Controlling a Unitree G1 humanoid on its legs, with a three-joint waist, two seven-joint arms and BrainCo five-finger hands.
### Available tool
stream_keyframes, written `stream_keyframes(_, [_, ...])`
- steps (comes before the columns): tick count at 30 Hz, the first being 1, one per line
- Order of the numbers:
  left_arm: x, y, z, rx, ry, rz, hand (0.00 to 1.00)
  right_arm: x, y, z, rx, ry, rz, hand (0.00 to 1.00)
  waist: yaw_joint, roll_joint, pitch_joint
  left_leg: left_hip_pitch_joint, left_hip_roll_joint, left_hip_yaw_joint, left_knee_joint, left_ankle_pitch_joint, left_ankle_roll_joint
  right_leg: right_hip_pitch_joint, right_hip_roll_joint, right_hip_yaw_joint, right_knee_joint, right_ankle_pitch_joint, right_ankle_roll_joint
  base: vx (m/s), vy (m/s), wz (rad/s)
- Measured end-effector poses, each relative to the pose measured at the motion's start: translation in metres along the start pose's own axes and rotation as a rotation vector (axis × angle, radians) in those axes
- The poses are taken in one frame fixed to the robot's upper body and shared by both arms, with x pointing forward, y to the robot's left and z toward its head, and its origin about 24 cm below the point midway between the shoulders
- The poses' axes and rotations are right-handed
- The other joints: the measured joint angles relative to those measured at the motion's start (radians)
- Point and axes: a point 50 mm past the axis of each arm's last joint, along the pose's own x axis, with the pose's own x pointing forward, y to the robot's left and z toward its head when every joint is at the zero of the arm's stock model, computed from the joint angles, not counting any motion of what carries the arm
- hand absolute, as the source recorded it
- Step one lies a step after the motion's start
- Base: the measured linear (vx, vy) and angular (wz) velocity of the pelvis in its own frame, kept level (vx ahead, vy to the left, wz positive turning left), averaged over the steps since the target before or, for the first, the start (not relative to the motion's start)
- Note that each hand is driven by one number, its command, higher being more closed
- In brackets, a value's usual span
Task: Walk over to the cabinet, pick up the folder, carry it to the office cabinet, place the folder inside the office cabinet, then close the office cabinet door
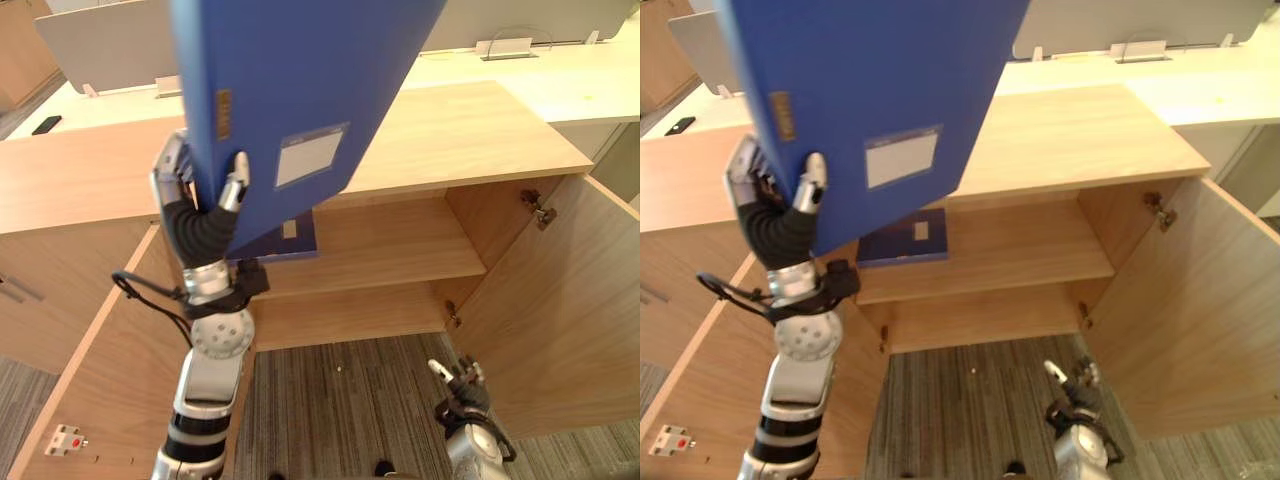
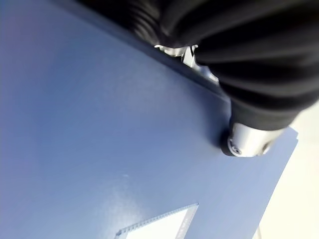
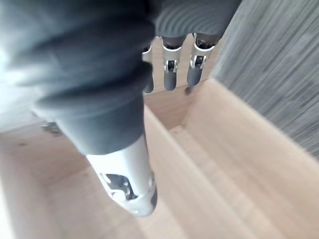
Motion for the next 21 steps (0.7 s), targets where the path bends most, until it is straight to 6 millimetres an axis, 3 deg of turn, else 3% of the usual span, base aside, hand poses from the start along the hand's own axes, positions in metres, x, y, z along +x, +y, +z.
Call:
stream_keyframes(2, [-0.001,0.006,0.001,-0.203,0.045,0.001,1.00,-0.002,0.018,0.037,0.063,-0.172,0.061,0.00,0.001,0.000,0.000,0.000,0.004,0.003,0.000,0.000,0.000,-0.001,0.004,0.002,0.000,0.000,0.000,-0.01,-0.012,-0.04])
stream_keyframes(3, [-0.001,0.007,0.001,-0.234,0.052,0.003,1.00,-0.004,0.022,0.047,0.076,-0.218,0.081,0.00,0.001,0.000,0.000,0.000,0.004,0.003,0.000,0.000,0.000,-0.001,0.004,0.003,0.000,0.000,0.000,0.00,0.000,0.00])
stream_keyframes(6, [-0.005,0.014,-0.002,-0.311,0.090,0.007,1.00,-0.020,0.050,0.110,0.162,-0.512,0.216,0.00,0.008,-0.001,0.001,0.000,0.004,0.004,0.000,0.000,-0.001,-0.002,0.004,0.004,0.000,0.000,0.000,0.00,0.000,0.00])
stream_keyframes(9, [-0.010,0.018,-0.004,-0.320,0.119,0.001,1.00,-0.032,0.073,0.144,0.197,-0.670,0.347,0.00,0.013,-0.002,0.002,0.001,0.004,0.006,0.000,0.000,-0.001,-0.002,0.004,0.009,0.001,0.000,0.000,-0.01,0.005,-0.01])
stream_keyframes(13, [-0.012,0.019,-0.006,-0.331,0.143,-0.042,1.00,-0.049,0.114,0.169,0.203,-0.768,0.630,0.00,0.021,-0.004,0.002,0.003,0.004,0.007,0.001,0.000,-0.001,-0.001,0.005,0.012,0.001,0.000,-0.001,-0.03,0.007,-0.01])
stream_keyframes(15, [-0.013,0.017,-0.006,-0.328,0.150,-0.088,1.00,-0.060,0.144,0.179,0.217,-0.782,0.855,0.00,0.027,-0.005,0.003,0.003,0.004,0.008,0.001,0.000,-0.001,0.001,0.005,0.012,0.001,0.001,-0.002,-0.03,0.009,0.00])
stream_keyframes(18, [-0.014,0.012,-0.008,-0.326,0.170,-0.146,1.00,-0.071,0.167,0.191,0.223,-0.794,1.066,0.00,0.039,-0.013,0.008,0.004,0.004,0.007,0.001,0.000,0.000,0.005,0.005,0.012,0.001,0.001,-0.003,0.00,0.000,0.00])
stream_keyframes(21, [-0.016,0.011,-0.011,-0.315,0.187,-0.171,1.00,-0.076,0.175,0.195,0.233,-0.769,1.188,0.00,0.050,-0.020,0.013,0.005,0.003,0.004,0.001,0.000,0.000,0.009,0.004,0.010,0.002,0.002,-0.003,0.00,0.001,0.03])
